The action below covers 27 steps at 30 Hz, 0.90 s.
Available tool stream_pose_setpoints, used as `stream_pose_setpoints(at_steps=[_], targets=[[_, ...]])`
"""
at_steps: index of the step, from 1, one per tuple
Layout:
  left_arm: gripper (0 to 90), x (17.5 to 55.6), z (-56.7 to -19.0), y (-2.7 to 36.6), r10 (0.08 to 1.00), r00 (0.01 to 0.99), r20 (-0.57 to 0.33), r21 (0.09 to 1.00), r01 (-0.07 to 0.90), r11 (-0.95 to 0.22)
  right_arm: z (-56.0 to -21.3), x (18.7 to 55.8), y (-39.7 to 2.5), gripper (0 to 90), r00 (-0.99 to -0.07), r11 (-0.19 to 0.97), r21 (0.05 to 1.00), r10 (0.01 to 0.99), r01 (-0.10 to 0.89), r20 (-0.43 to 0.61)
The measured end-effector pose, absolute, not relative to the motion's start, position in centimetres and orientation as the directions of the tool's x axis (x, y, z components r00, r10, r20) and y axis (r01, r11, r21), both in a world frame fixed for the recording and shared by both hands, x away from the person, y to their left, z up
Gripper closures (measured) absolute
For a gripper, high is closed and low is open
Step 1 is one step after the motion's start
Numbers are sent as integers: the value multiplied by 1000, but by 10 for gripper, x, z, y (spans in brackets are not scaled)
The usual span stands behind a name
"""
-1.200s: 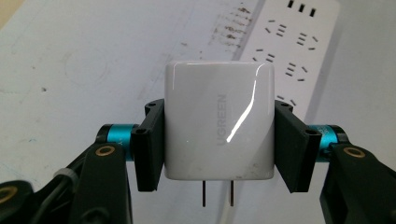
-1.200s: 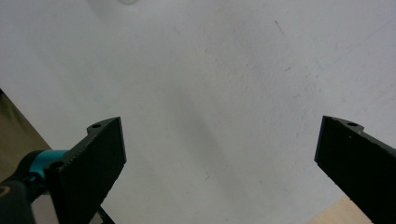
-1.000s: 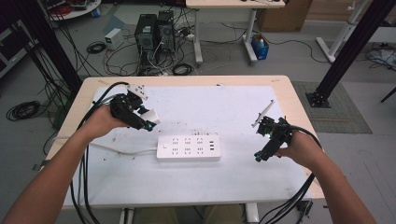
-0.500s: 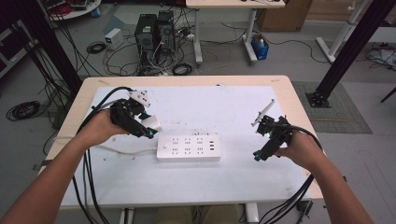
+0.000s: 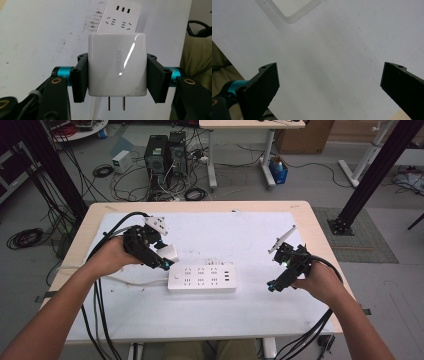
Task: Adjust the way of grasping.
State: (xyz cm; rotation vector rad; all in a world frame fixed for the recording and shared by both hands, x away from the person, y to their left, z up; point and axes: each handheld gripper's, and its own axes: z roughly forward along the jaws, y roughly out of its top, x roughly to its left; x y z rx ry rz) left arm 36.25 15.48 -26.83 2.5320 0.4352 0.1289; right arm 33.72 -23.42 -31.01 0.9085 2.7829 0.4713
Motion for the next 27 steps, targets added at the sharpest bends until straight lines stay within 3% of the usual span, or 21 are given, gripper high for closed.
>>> stream_pose_setpoints(at_steps=[9,16,27], targets=[[425,363,-274,142,307,952,-6,542,261,-799,-308,338,-229,13,-791,744,379,610,550,-50],[425,363,-273,132,267,964,-10,567,226,-792,-307,336,-228,14,-744,663,444,668,603,13],[425,357,-281,100,181,983,-15,592,154,-791,-314,332,-233,14,-643,438,532,708,725,293]])
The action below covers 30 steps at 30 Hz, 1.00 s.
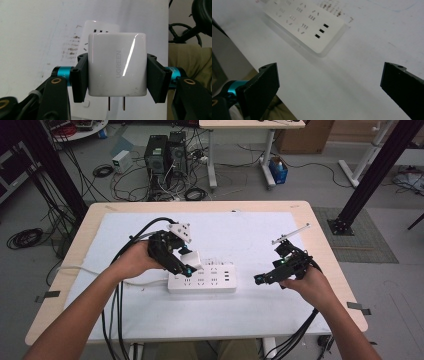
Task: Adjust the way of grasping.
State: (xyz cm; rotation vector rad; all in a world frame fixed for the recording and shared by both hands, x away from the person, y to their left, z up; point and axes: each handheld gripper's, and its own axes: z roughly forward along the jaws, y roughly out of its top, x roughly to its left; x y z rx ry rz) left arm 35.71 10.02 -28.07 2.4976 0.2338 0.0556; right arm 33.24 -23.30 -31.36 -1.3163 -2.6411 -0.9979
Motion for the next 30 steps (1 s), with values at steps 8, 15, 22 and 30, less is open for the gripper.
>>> stream_pose_setpoints(at_steps=[8,15,22,30], targets=[[425,353,-283,81,141,990,-1,595,114,-796,-317,335,-229,14,-582,299,536,642,789,499],[426,352,-287,69,134,991,25,610,91,-787,-319,340,-225,14,-520,178,512,529,840,670],[425,351,-292,54,100,994,35,628,56,-776,-323,342,-220,14,-497,150,492,492,857,715],[425,349,-294,39,83,996,39,641,39,-767,-326,346,-218,21,-455,121,456,477,882,752]])
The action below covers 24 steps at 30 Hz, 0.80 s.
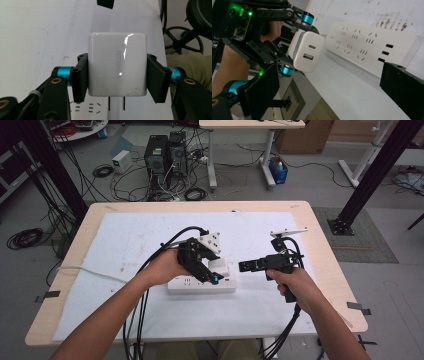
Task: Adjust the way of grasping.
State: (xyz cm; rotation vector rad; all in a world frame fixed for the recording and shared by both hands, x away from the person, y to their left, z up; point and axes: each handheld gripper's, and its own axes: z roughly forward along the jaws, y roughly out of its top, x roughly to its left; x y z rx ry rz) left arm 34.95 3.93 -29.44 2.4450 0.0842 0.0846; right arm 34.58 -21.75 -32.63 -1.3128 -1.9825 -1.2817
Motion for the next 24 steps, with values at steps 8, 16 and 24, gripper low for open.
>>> stream_pose_setpoints(at_steps=[8,16,24], targets=[[425,348,-294,31,64,996,56,656,11,-755,-331,350,-206,38,-417,113,412,440,904,795],[425,346,-296,24,53,996,69,646,-4,-763,-335,355,-193,51,-397,122,383,425,916,813],[425,347,-295,21,51,996,77,652,-12,-758,-338,357,-188,238,-370,92,366,414,926,832]])
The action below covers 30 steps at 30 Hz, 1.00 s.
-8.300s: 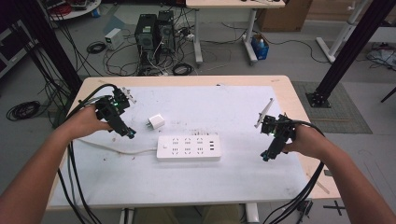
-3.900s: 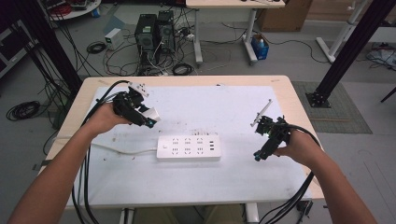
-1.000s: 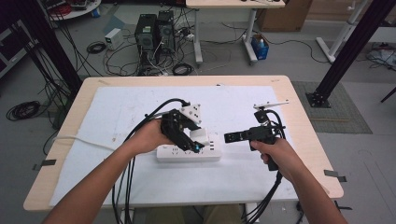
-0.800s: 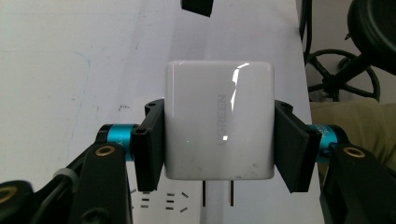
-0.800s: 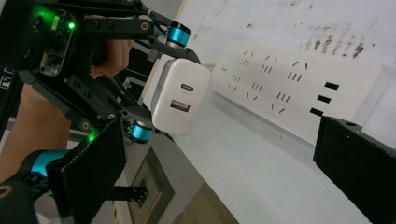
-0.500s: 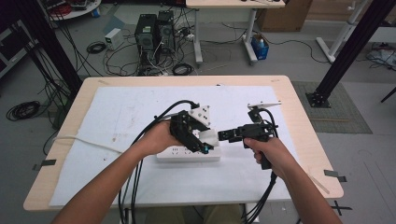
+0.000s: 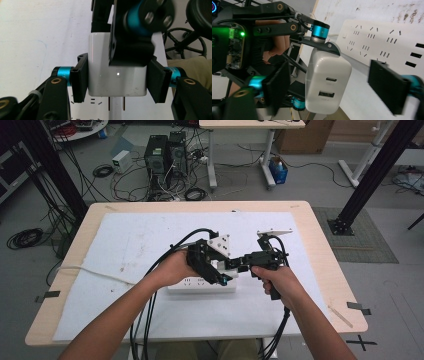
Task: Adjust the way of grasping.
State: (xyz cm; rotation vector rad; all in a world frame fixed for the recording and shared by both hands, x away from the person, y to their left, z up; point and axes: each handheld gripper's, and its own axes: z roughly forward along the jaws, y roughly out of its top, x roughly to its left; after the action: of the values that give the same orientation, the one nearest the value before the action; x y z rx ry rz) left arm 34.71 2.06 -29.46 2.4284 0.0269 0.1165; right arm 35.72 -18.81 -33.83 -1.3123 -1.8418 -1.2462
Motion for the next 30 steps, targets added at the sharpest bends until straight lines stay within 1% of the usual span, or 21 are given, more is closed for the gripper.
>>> stream_pose_setpoints(at_steps=[3,4,7,12,15,19,21,22,25,28,30], targets=[[425,346,-294,19,55,995,87,661,-16,-751,-339,358,-187,290,-349,86,345,405,935,845],[425,346,-294,19,56,995,88,658,-16,-753,-340,359,-187,320,-333,86,328,408,941,850],[425,345,-294,18,52,993,106,657,-31,-753,-341,360,-187,370,-294,77,288,403,954,867],[425,343,-295,16,41,989,141,646,-61,-761,-345,359,-187,479,-274,67,270,390,960,879],[425,342,-296,14,39,988,146,635,-63,-770,-349,359,-187,600,-240,56,235,348,970,906],[411,342,-298,11,62,988,141,618,-39,-785,-350,357,-187,621,-242,32,248,370,968,897],[261,343,-299,12,101,988,114,612,10,-791,-350,357,-188,621,-266,41,275,421,961,867],[252,343,-299,16,105,987,118,606,12,-796,-350,357,-190,621,-281,52,289,444,956,851],[250,346,-299,31,134,987,87,579,59,-813,-346,358,-195,621,-327,84,333,516,939,792],[208,351,-301,50,182,982,54,540,125,-833,-340,360,-200,621,-389,135,388,586,912,711],[208,355,-302,65,223,974,23,510,181,-841,-336,363,-204,621,-419,160,414,610,896,672]])
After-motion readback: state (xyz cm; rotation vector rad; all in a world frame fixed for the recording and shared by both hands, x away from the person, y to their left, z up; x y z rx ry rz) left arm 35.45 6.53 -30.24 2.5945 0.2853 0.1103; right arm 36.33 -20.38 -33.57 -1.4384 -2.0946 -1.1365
